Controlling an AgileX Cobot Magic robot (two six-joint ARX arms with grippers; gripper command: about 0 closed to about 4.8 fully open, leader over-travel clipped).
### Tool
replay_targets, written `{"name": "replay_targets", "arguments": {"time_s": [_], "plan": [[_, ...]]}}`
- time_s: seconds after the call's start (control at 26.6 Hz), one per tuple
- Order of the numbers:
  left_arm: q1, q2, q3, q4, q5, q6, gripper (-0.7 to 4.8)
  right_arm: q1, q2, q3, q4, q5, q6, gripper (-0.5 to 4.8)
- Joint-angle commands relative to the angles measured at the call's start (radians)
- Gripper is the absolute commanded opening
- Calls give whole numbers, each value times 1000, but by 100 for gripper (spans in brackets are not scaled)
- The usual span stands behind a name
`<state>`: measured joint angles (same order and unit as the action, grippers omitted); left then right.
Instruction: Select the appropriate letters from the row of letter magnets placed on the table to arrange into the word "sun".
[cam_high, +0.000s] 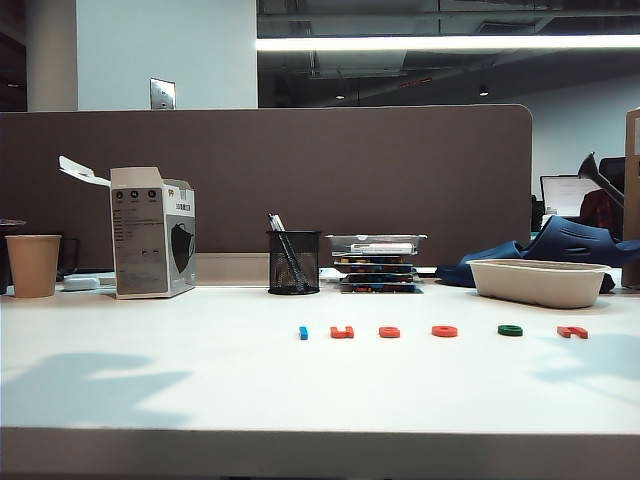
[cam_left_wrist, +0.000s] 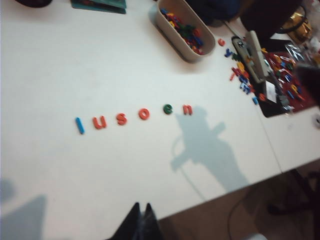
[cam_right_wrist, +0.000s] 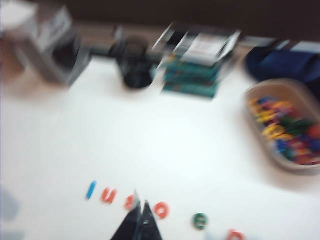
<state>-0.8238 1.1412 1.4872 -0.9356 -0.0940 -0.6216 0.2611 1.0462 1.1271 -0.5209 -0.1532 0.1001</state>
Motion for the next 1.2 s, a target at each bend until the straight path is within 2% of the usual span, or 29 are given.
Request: {"name": "replay_targets", "arguments": {"time_s": [0.04,0.08,0.11,0.15,0.3,0.6,1.2], "plan": [[3,-3,3,11,-62,5,-4,100,203,105,-53,16,12,105],[3,-3,3,11,-79,5,-4,125,261,130,-60,50,31,131],[3,-3,3,11,-103,5,-4,142,335,158,-63,74,40,188],[3,-3,3,11,-114,5,-4,150,371,171,-63,74,41,215],[3,-3,3,11,-116,4,-4,184,526,235,-76,71,92,263],[3,-3,3,10,-108,4,-4,219,789,336,-132,78,137,266],[3,-3,3,10,-109,5,-4,270,933,337,-127,130,136,265]]}}
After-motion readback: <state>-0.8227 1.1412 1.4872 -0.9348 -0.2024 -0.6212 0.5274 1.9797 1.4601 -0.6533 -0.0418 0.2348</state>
